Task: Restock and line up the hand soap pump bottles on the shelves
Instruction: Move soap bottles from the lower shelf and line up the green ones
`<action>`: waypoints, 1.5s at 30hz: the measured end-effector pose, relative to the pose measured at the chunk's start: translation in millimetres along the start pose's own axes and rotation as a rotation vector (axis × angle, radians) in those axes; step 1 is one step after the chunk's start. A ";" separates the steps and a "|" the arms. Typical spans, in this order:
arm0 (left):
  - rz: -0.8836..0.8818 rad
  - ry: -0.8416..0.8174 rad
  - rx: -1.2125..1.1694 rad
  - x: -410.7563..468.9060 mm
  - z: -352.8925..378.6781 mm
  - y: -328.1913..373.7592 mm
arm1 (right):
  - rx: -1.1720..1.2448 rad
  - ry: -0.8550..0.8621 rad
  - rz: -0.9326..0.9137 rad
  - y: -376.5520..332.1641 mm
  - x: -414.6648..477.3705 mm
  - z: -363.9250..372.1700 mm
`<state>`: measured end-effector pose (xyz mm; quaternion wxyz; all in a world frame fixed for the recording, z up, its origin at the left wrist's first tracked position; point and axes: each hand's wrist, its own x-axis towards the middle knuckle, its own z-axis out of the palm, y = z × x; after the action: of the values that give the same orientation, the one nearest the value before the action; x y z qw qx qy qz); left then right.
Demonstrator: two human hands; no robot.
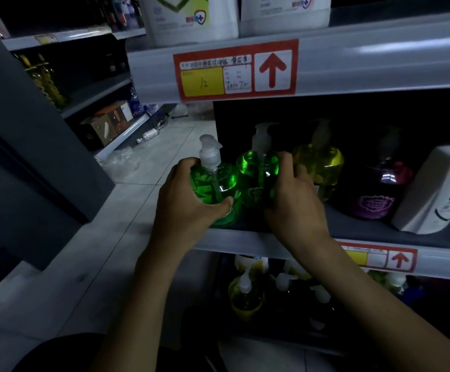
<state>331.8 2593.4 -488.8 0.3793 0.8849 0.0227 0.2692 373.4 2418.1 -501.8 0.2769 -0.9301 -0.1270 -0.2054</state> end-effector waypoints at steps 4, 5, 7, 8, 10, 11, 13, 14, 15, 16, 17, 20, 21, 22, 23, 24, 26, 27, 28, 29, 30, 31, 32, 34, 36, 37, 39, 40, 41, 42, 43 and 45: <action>0.022 -0.020 -0.032 0.2 -7.1 -4.6 | 0.237 -0.123 -0.016 5.9 20.8 2.1; 0.025 -0.025 -0.044 0.0 -8.1 -5.6 | 0.267 -0.157 -0.003 7.6 26.1 2.4; 0.019 -0.033 -0.061 -0.3 -9.1 -8.2 | 0.331 -0.211 0.053 9.2 34.4 4.8; 0.015 -0.039 -0.069 0.2 -9.4 -9.0 | 0.361 -0.227 0.079 8.6 37.6 7.0; 0.010 -0.056 -0.092 1.5 -9.9 -10.0 | 0.403 -0.245 0.100 6.2 42.2 13.2; 0.007 -0.065 -0.110 2.1 -9.8 -10.0 | 0.416 -0.257 0.101 5.2 44.6 16.8; -0.002 -0.089 -0.137 2.6 -9.8 -9.2 | 0.449 -0.286 0.087 3.1 49.2 21.4; -0.007 -0.107 -0.147 3.5 -10.7 -9.7 | 0.473 -0.301 0.075 2.1 51.2 22.5; -0.022 -0.133 -0.169 5.2 -12.3 -10.4 | 0.499 -0.323 0.067 1.3 53.0 23.1; -0.053 -0.150 -0.229 8.1 -14.4 -10.6 | 0.525 -0.351 0.062 1.4 55.0 24.3; -0.105 -0.136 -0.343 11.9 -16.0 -11.5 | 0.547 -0.380 0.062 1.6 57.0 25.1; -0.361 0.007 -0.765 27.5 -9.7 -16.1 | 0.608 -0.434 0.077 0.7 61.0 25.6; -0.428 0.006 -0.859 31.2 -4.3 -14.1 | 0.642 -0.444 0.082 0.2 61.8 25.9; -0.471 -0.038 -0.939 33.7 2.6 -11.7 | 0.684 -0.450 0.096 -0.3 62.0 26.6; -0.481 -0.106 -0.996 34.9 8.9 -9.4 | 0.731 -0.454 0.125 -0.8 62.0 27.2; -0.475 -0.165 -1.028 36.3 13.8 -8.7 | 0.778 -0.453 0.166 -1.5 62.2 28.4; -0.461 -0.195 -1.066 40.5 16.9 -12.1 | 0.863 -0.439 0.246 -2.6 63.8 31.0; -0.459 -0.204 -1.091 42.7 16.4 -15.2 | 0.914 -0.436 0.282 -3.2 64.5 31.9; -0.463 -0.212 -1.110 44.8 16.6 -18.2 | 0.982 -0.441 0.318 -4.7 65.4 32.8; -0.470 -0.222 -1.114 45.0 16.7 -19.6 | 1.053 -0.450 0.352 -7.0 66.1 33.6; -0.481 -0.221 -1.100 44.8 18.0 -20.5 | 1.105 -0.456 0.377 -9.9 66.4 34.7; -0.490 -0.216 -1.083 44.0 19.4 -20.0 | 1.126 -0.460 0.396 -13.2 66.2 36.0; -0.490 -0.213 -1.073 43.1 21.4 -19.8 | 1.131 -0.458 0.411 -16.1 65.9 38.1; -0.495 -0.201 -1.055 41.4 23.7 -18.0 | 1.128 -0.448 0.436 -19.8 65.7 41.7; -0.498 -0.181 -1.030 41.3 24.6 -18.4 | 1.144 -0.429 0.446 -21.1 66.5 44.1; -0.498 -0.175 -1.020 41.7 24.5 -19.3 | 1.149 -0.422 0.449 -21.6 66.3 44.0; -0.504 -0.175 -1.024 41.3 25.4 -20.9 | 1.146 -0.425 0.452 -22.2 66.1 44.2; -0.515 -0.179 -1.030 40.9 26.3 -21.7 | 1.137 -0.435 0.445 -22.2 65.8 44.1; -0.527 -0.178 -1.025 40.6 26.1 -21.5 | 1.125 -0.445 0.434 -21.7 65.5 43.6; -0.531 -0.173 -1.019 40.6 25.8 -20.5 | 1.104 -0.456 0.417 -21.7 64.7 42.2; -0.529 -0.158 -1.012 40.3 24.8 -18.9 | 1.071 -0.467 0.392 -20.7 63.8 39.9; -0.498 -0.069 -0.962 38.4 24.7 -13.1 | 0.916 -0.462 0.296 -17.4 60.0 29.7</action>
<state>379.0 2595.8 -494.1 0.7945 0.5875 0.0935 0.1221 429.5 2456.5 -489.2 0.6455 -0.7428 -0.1286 0.1224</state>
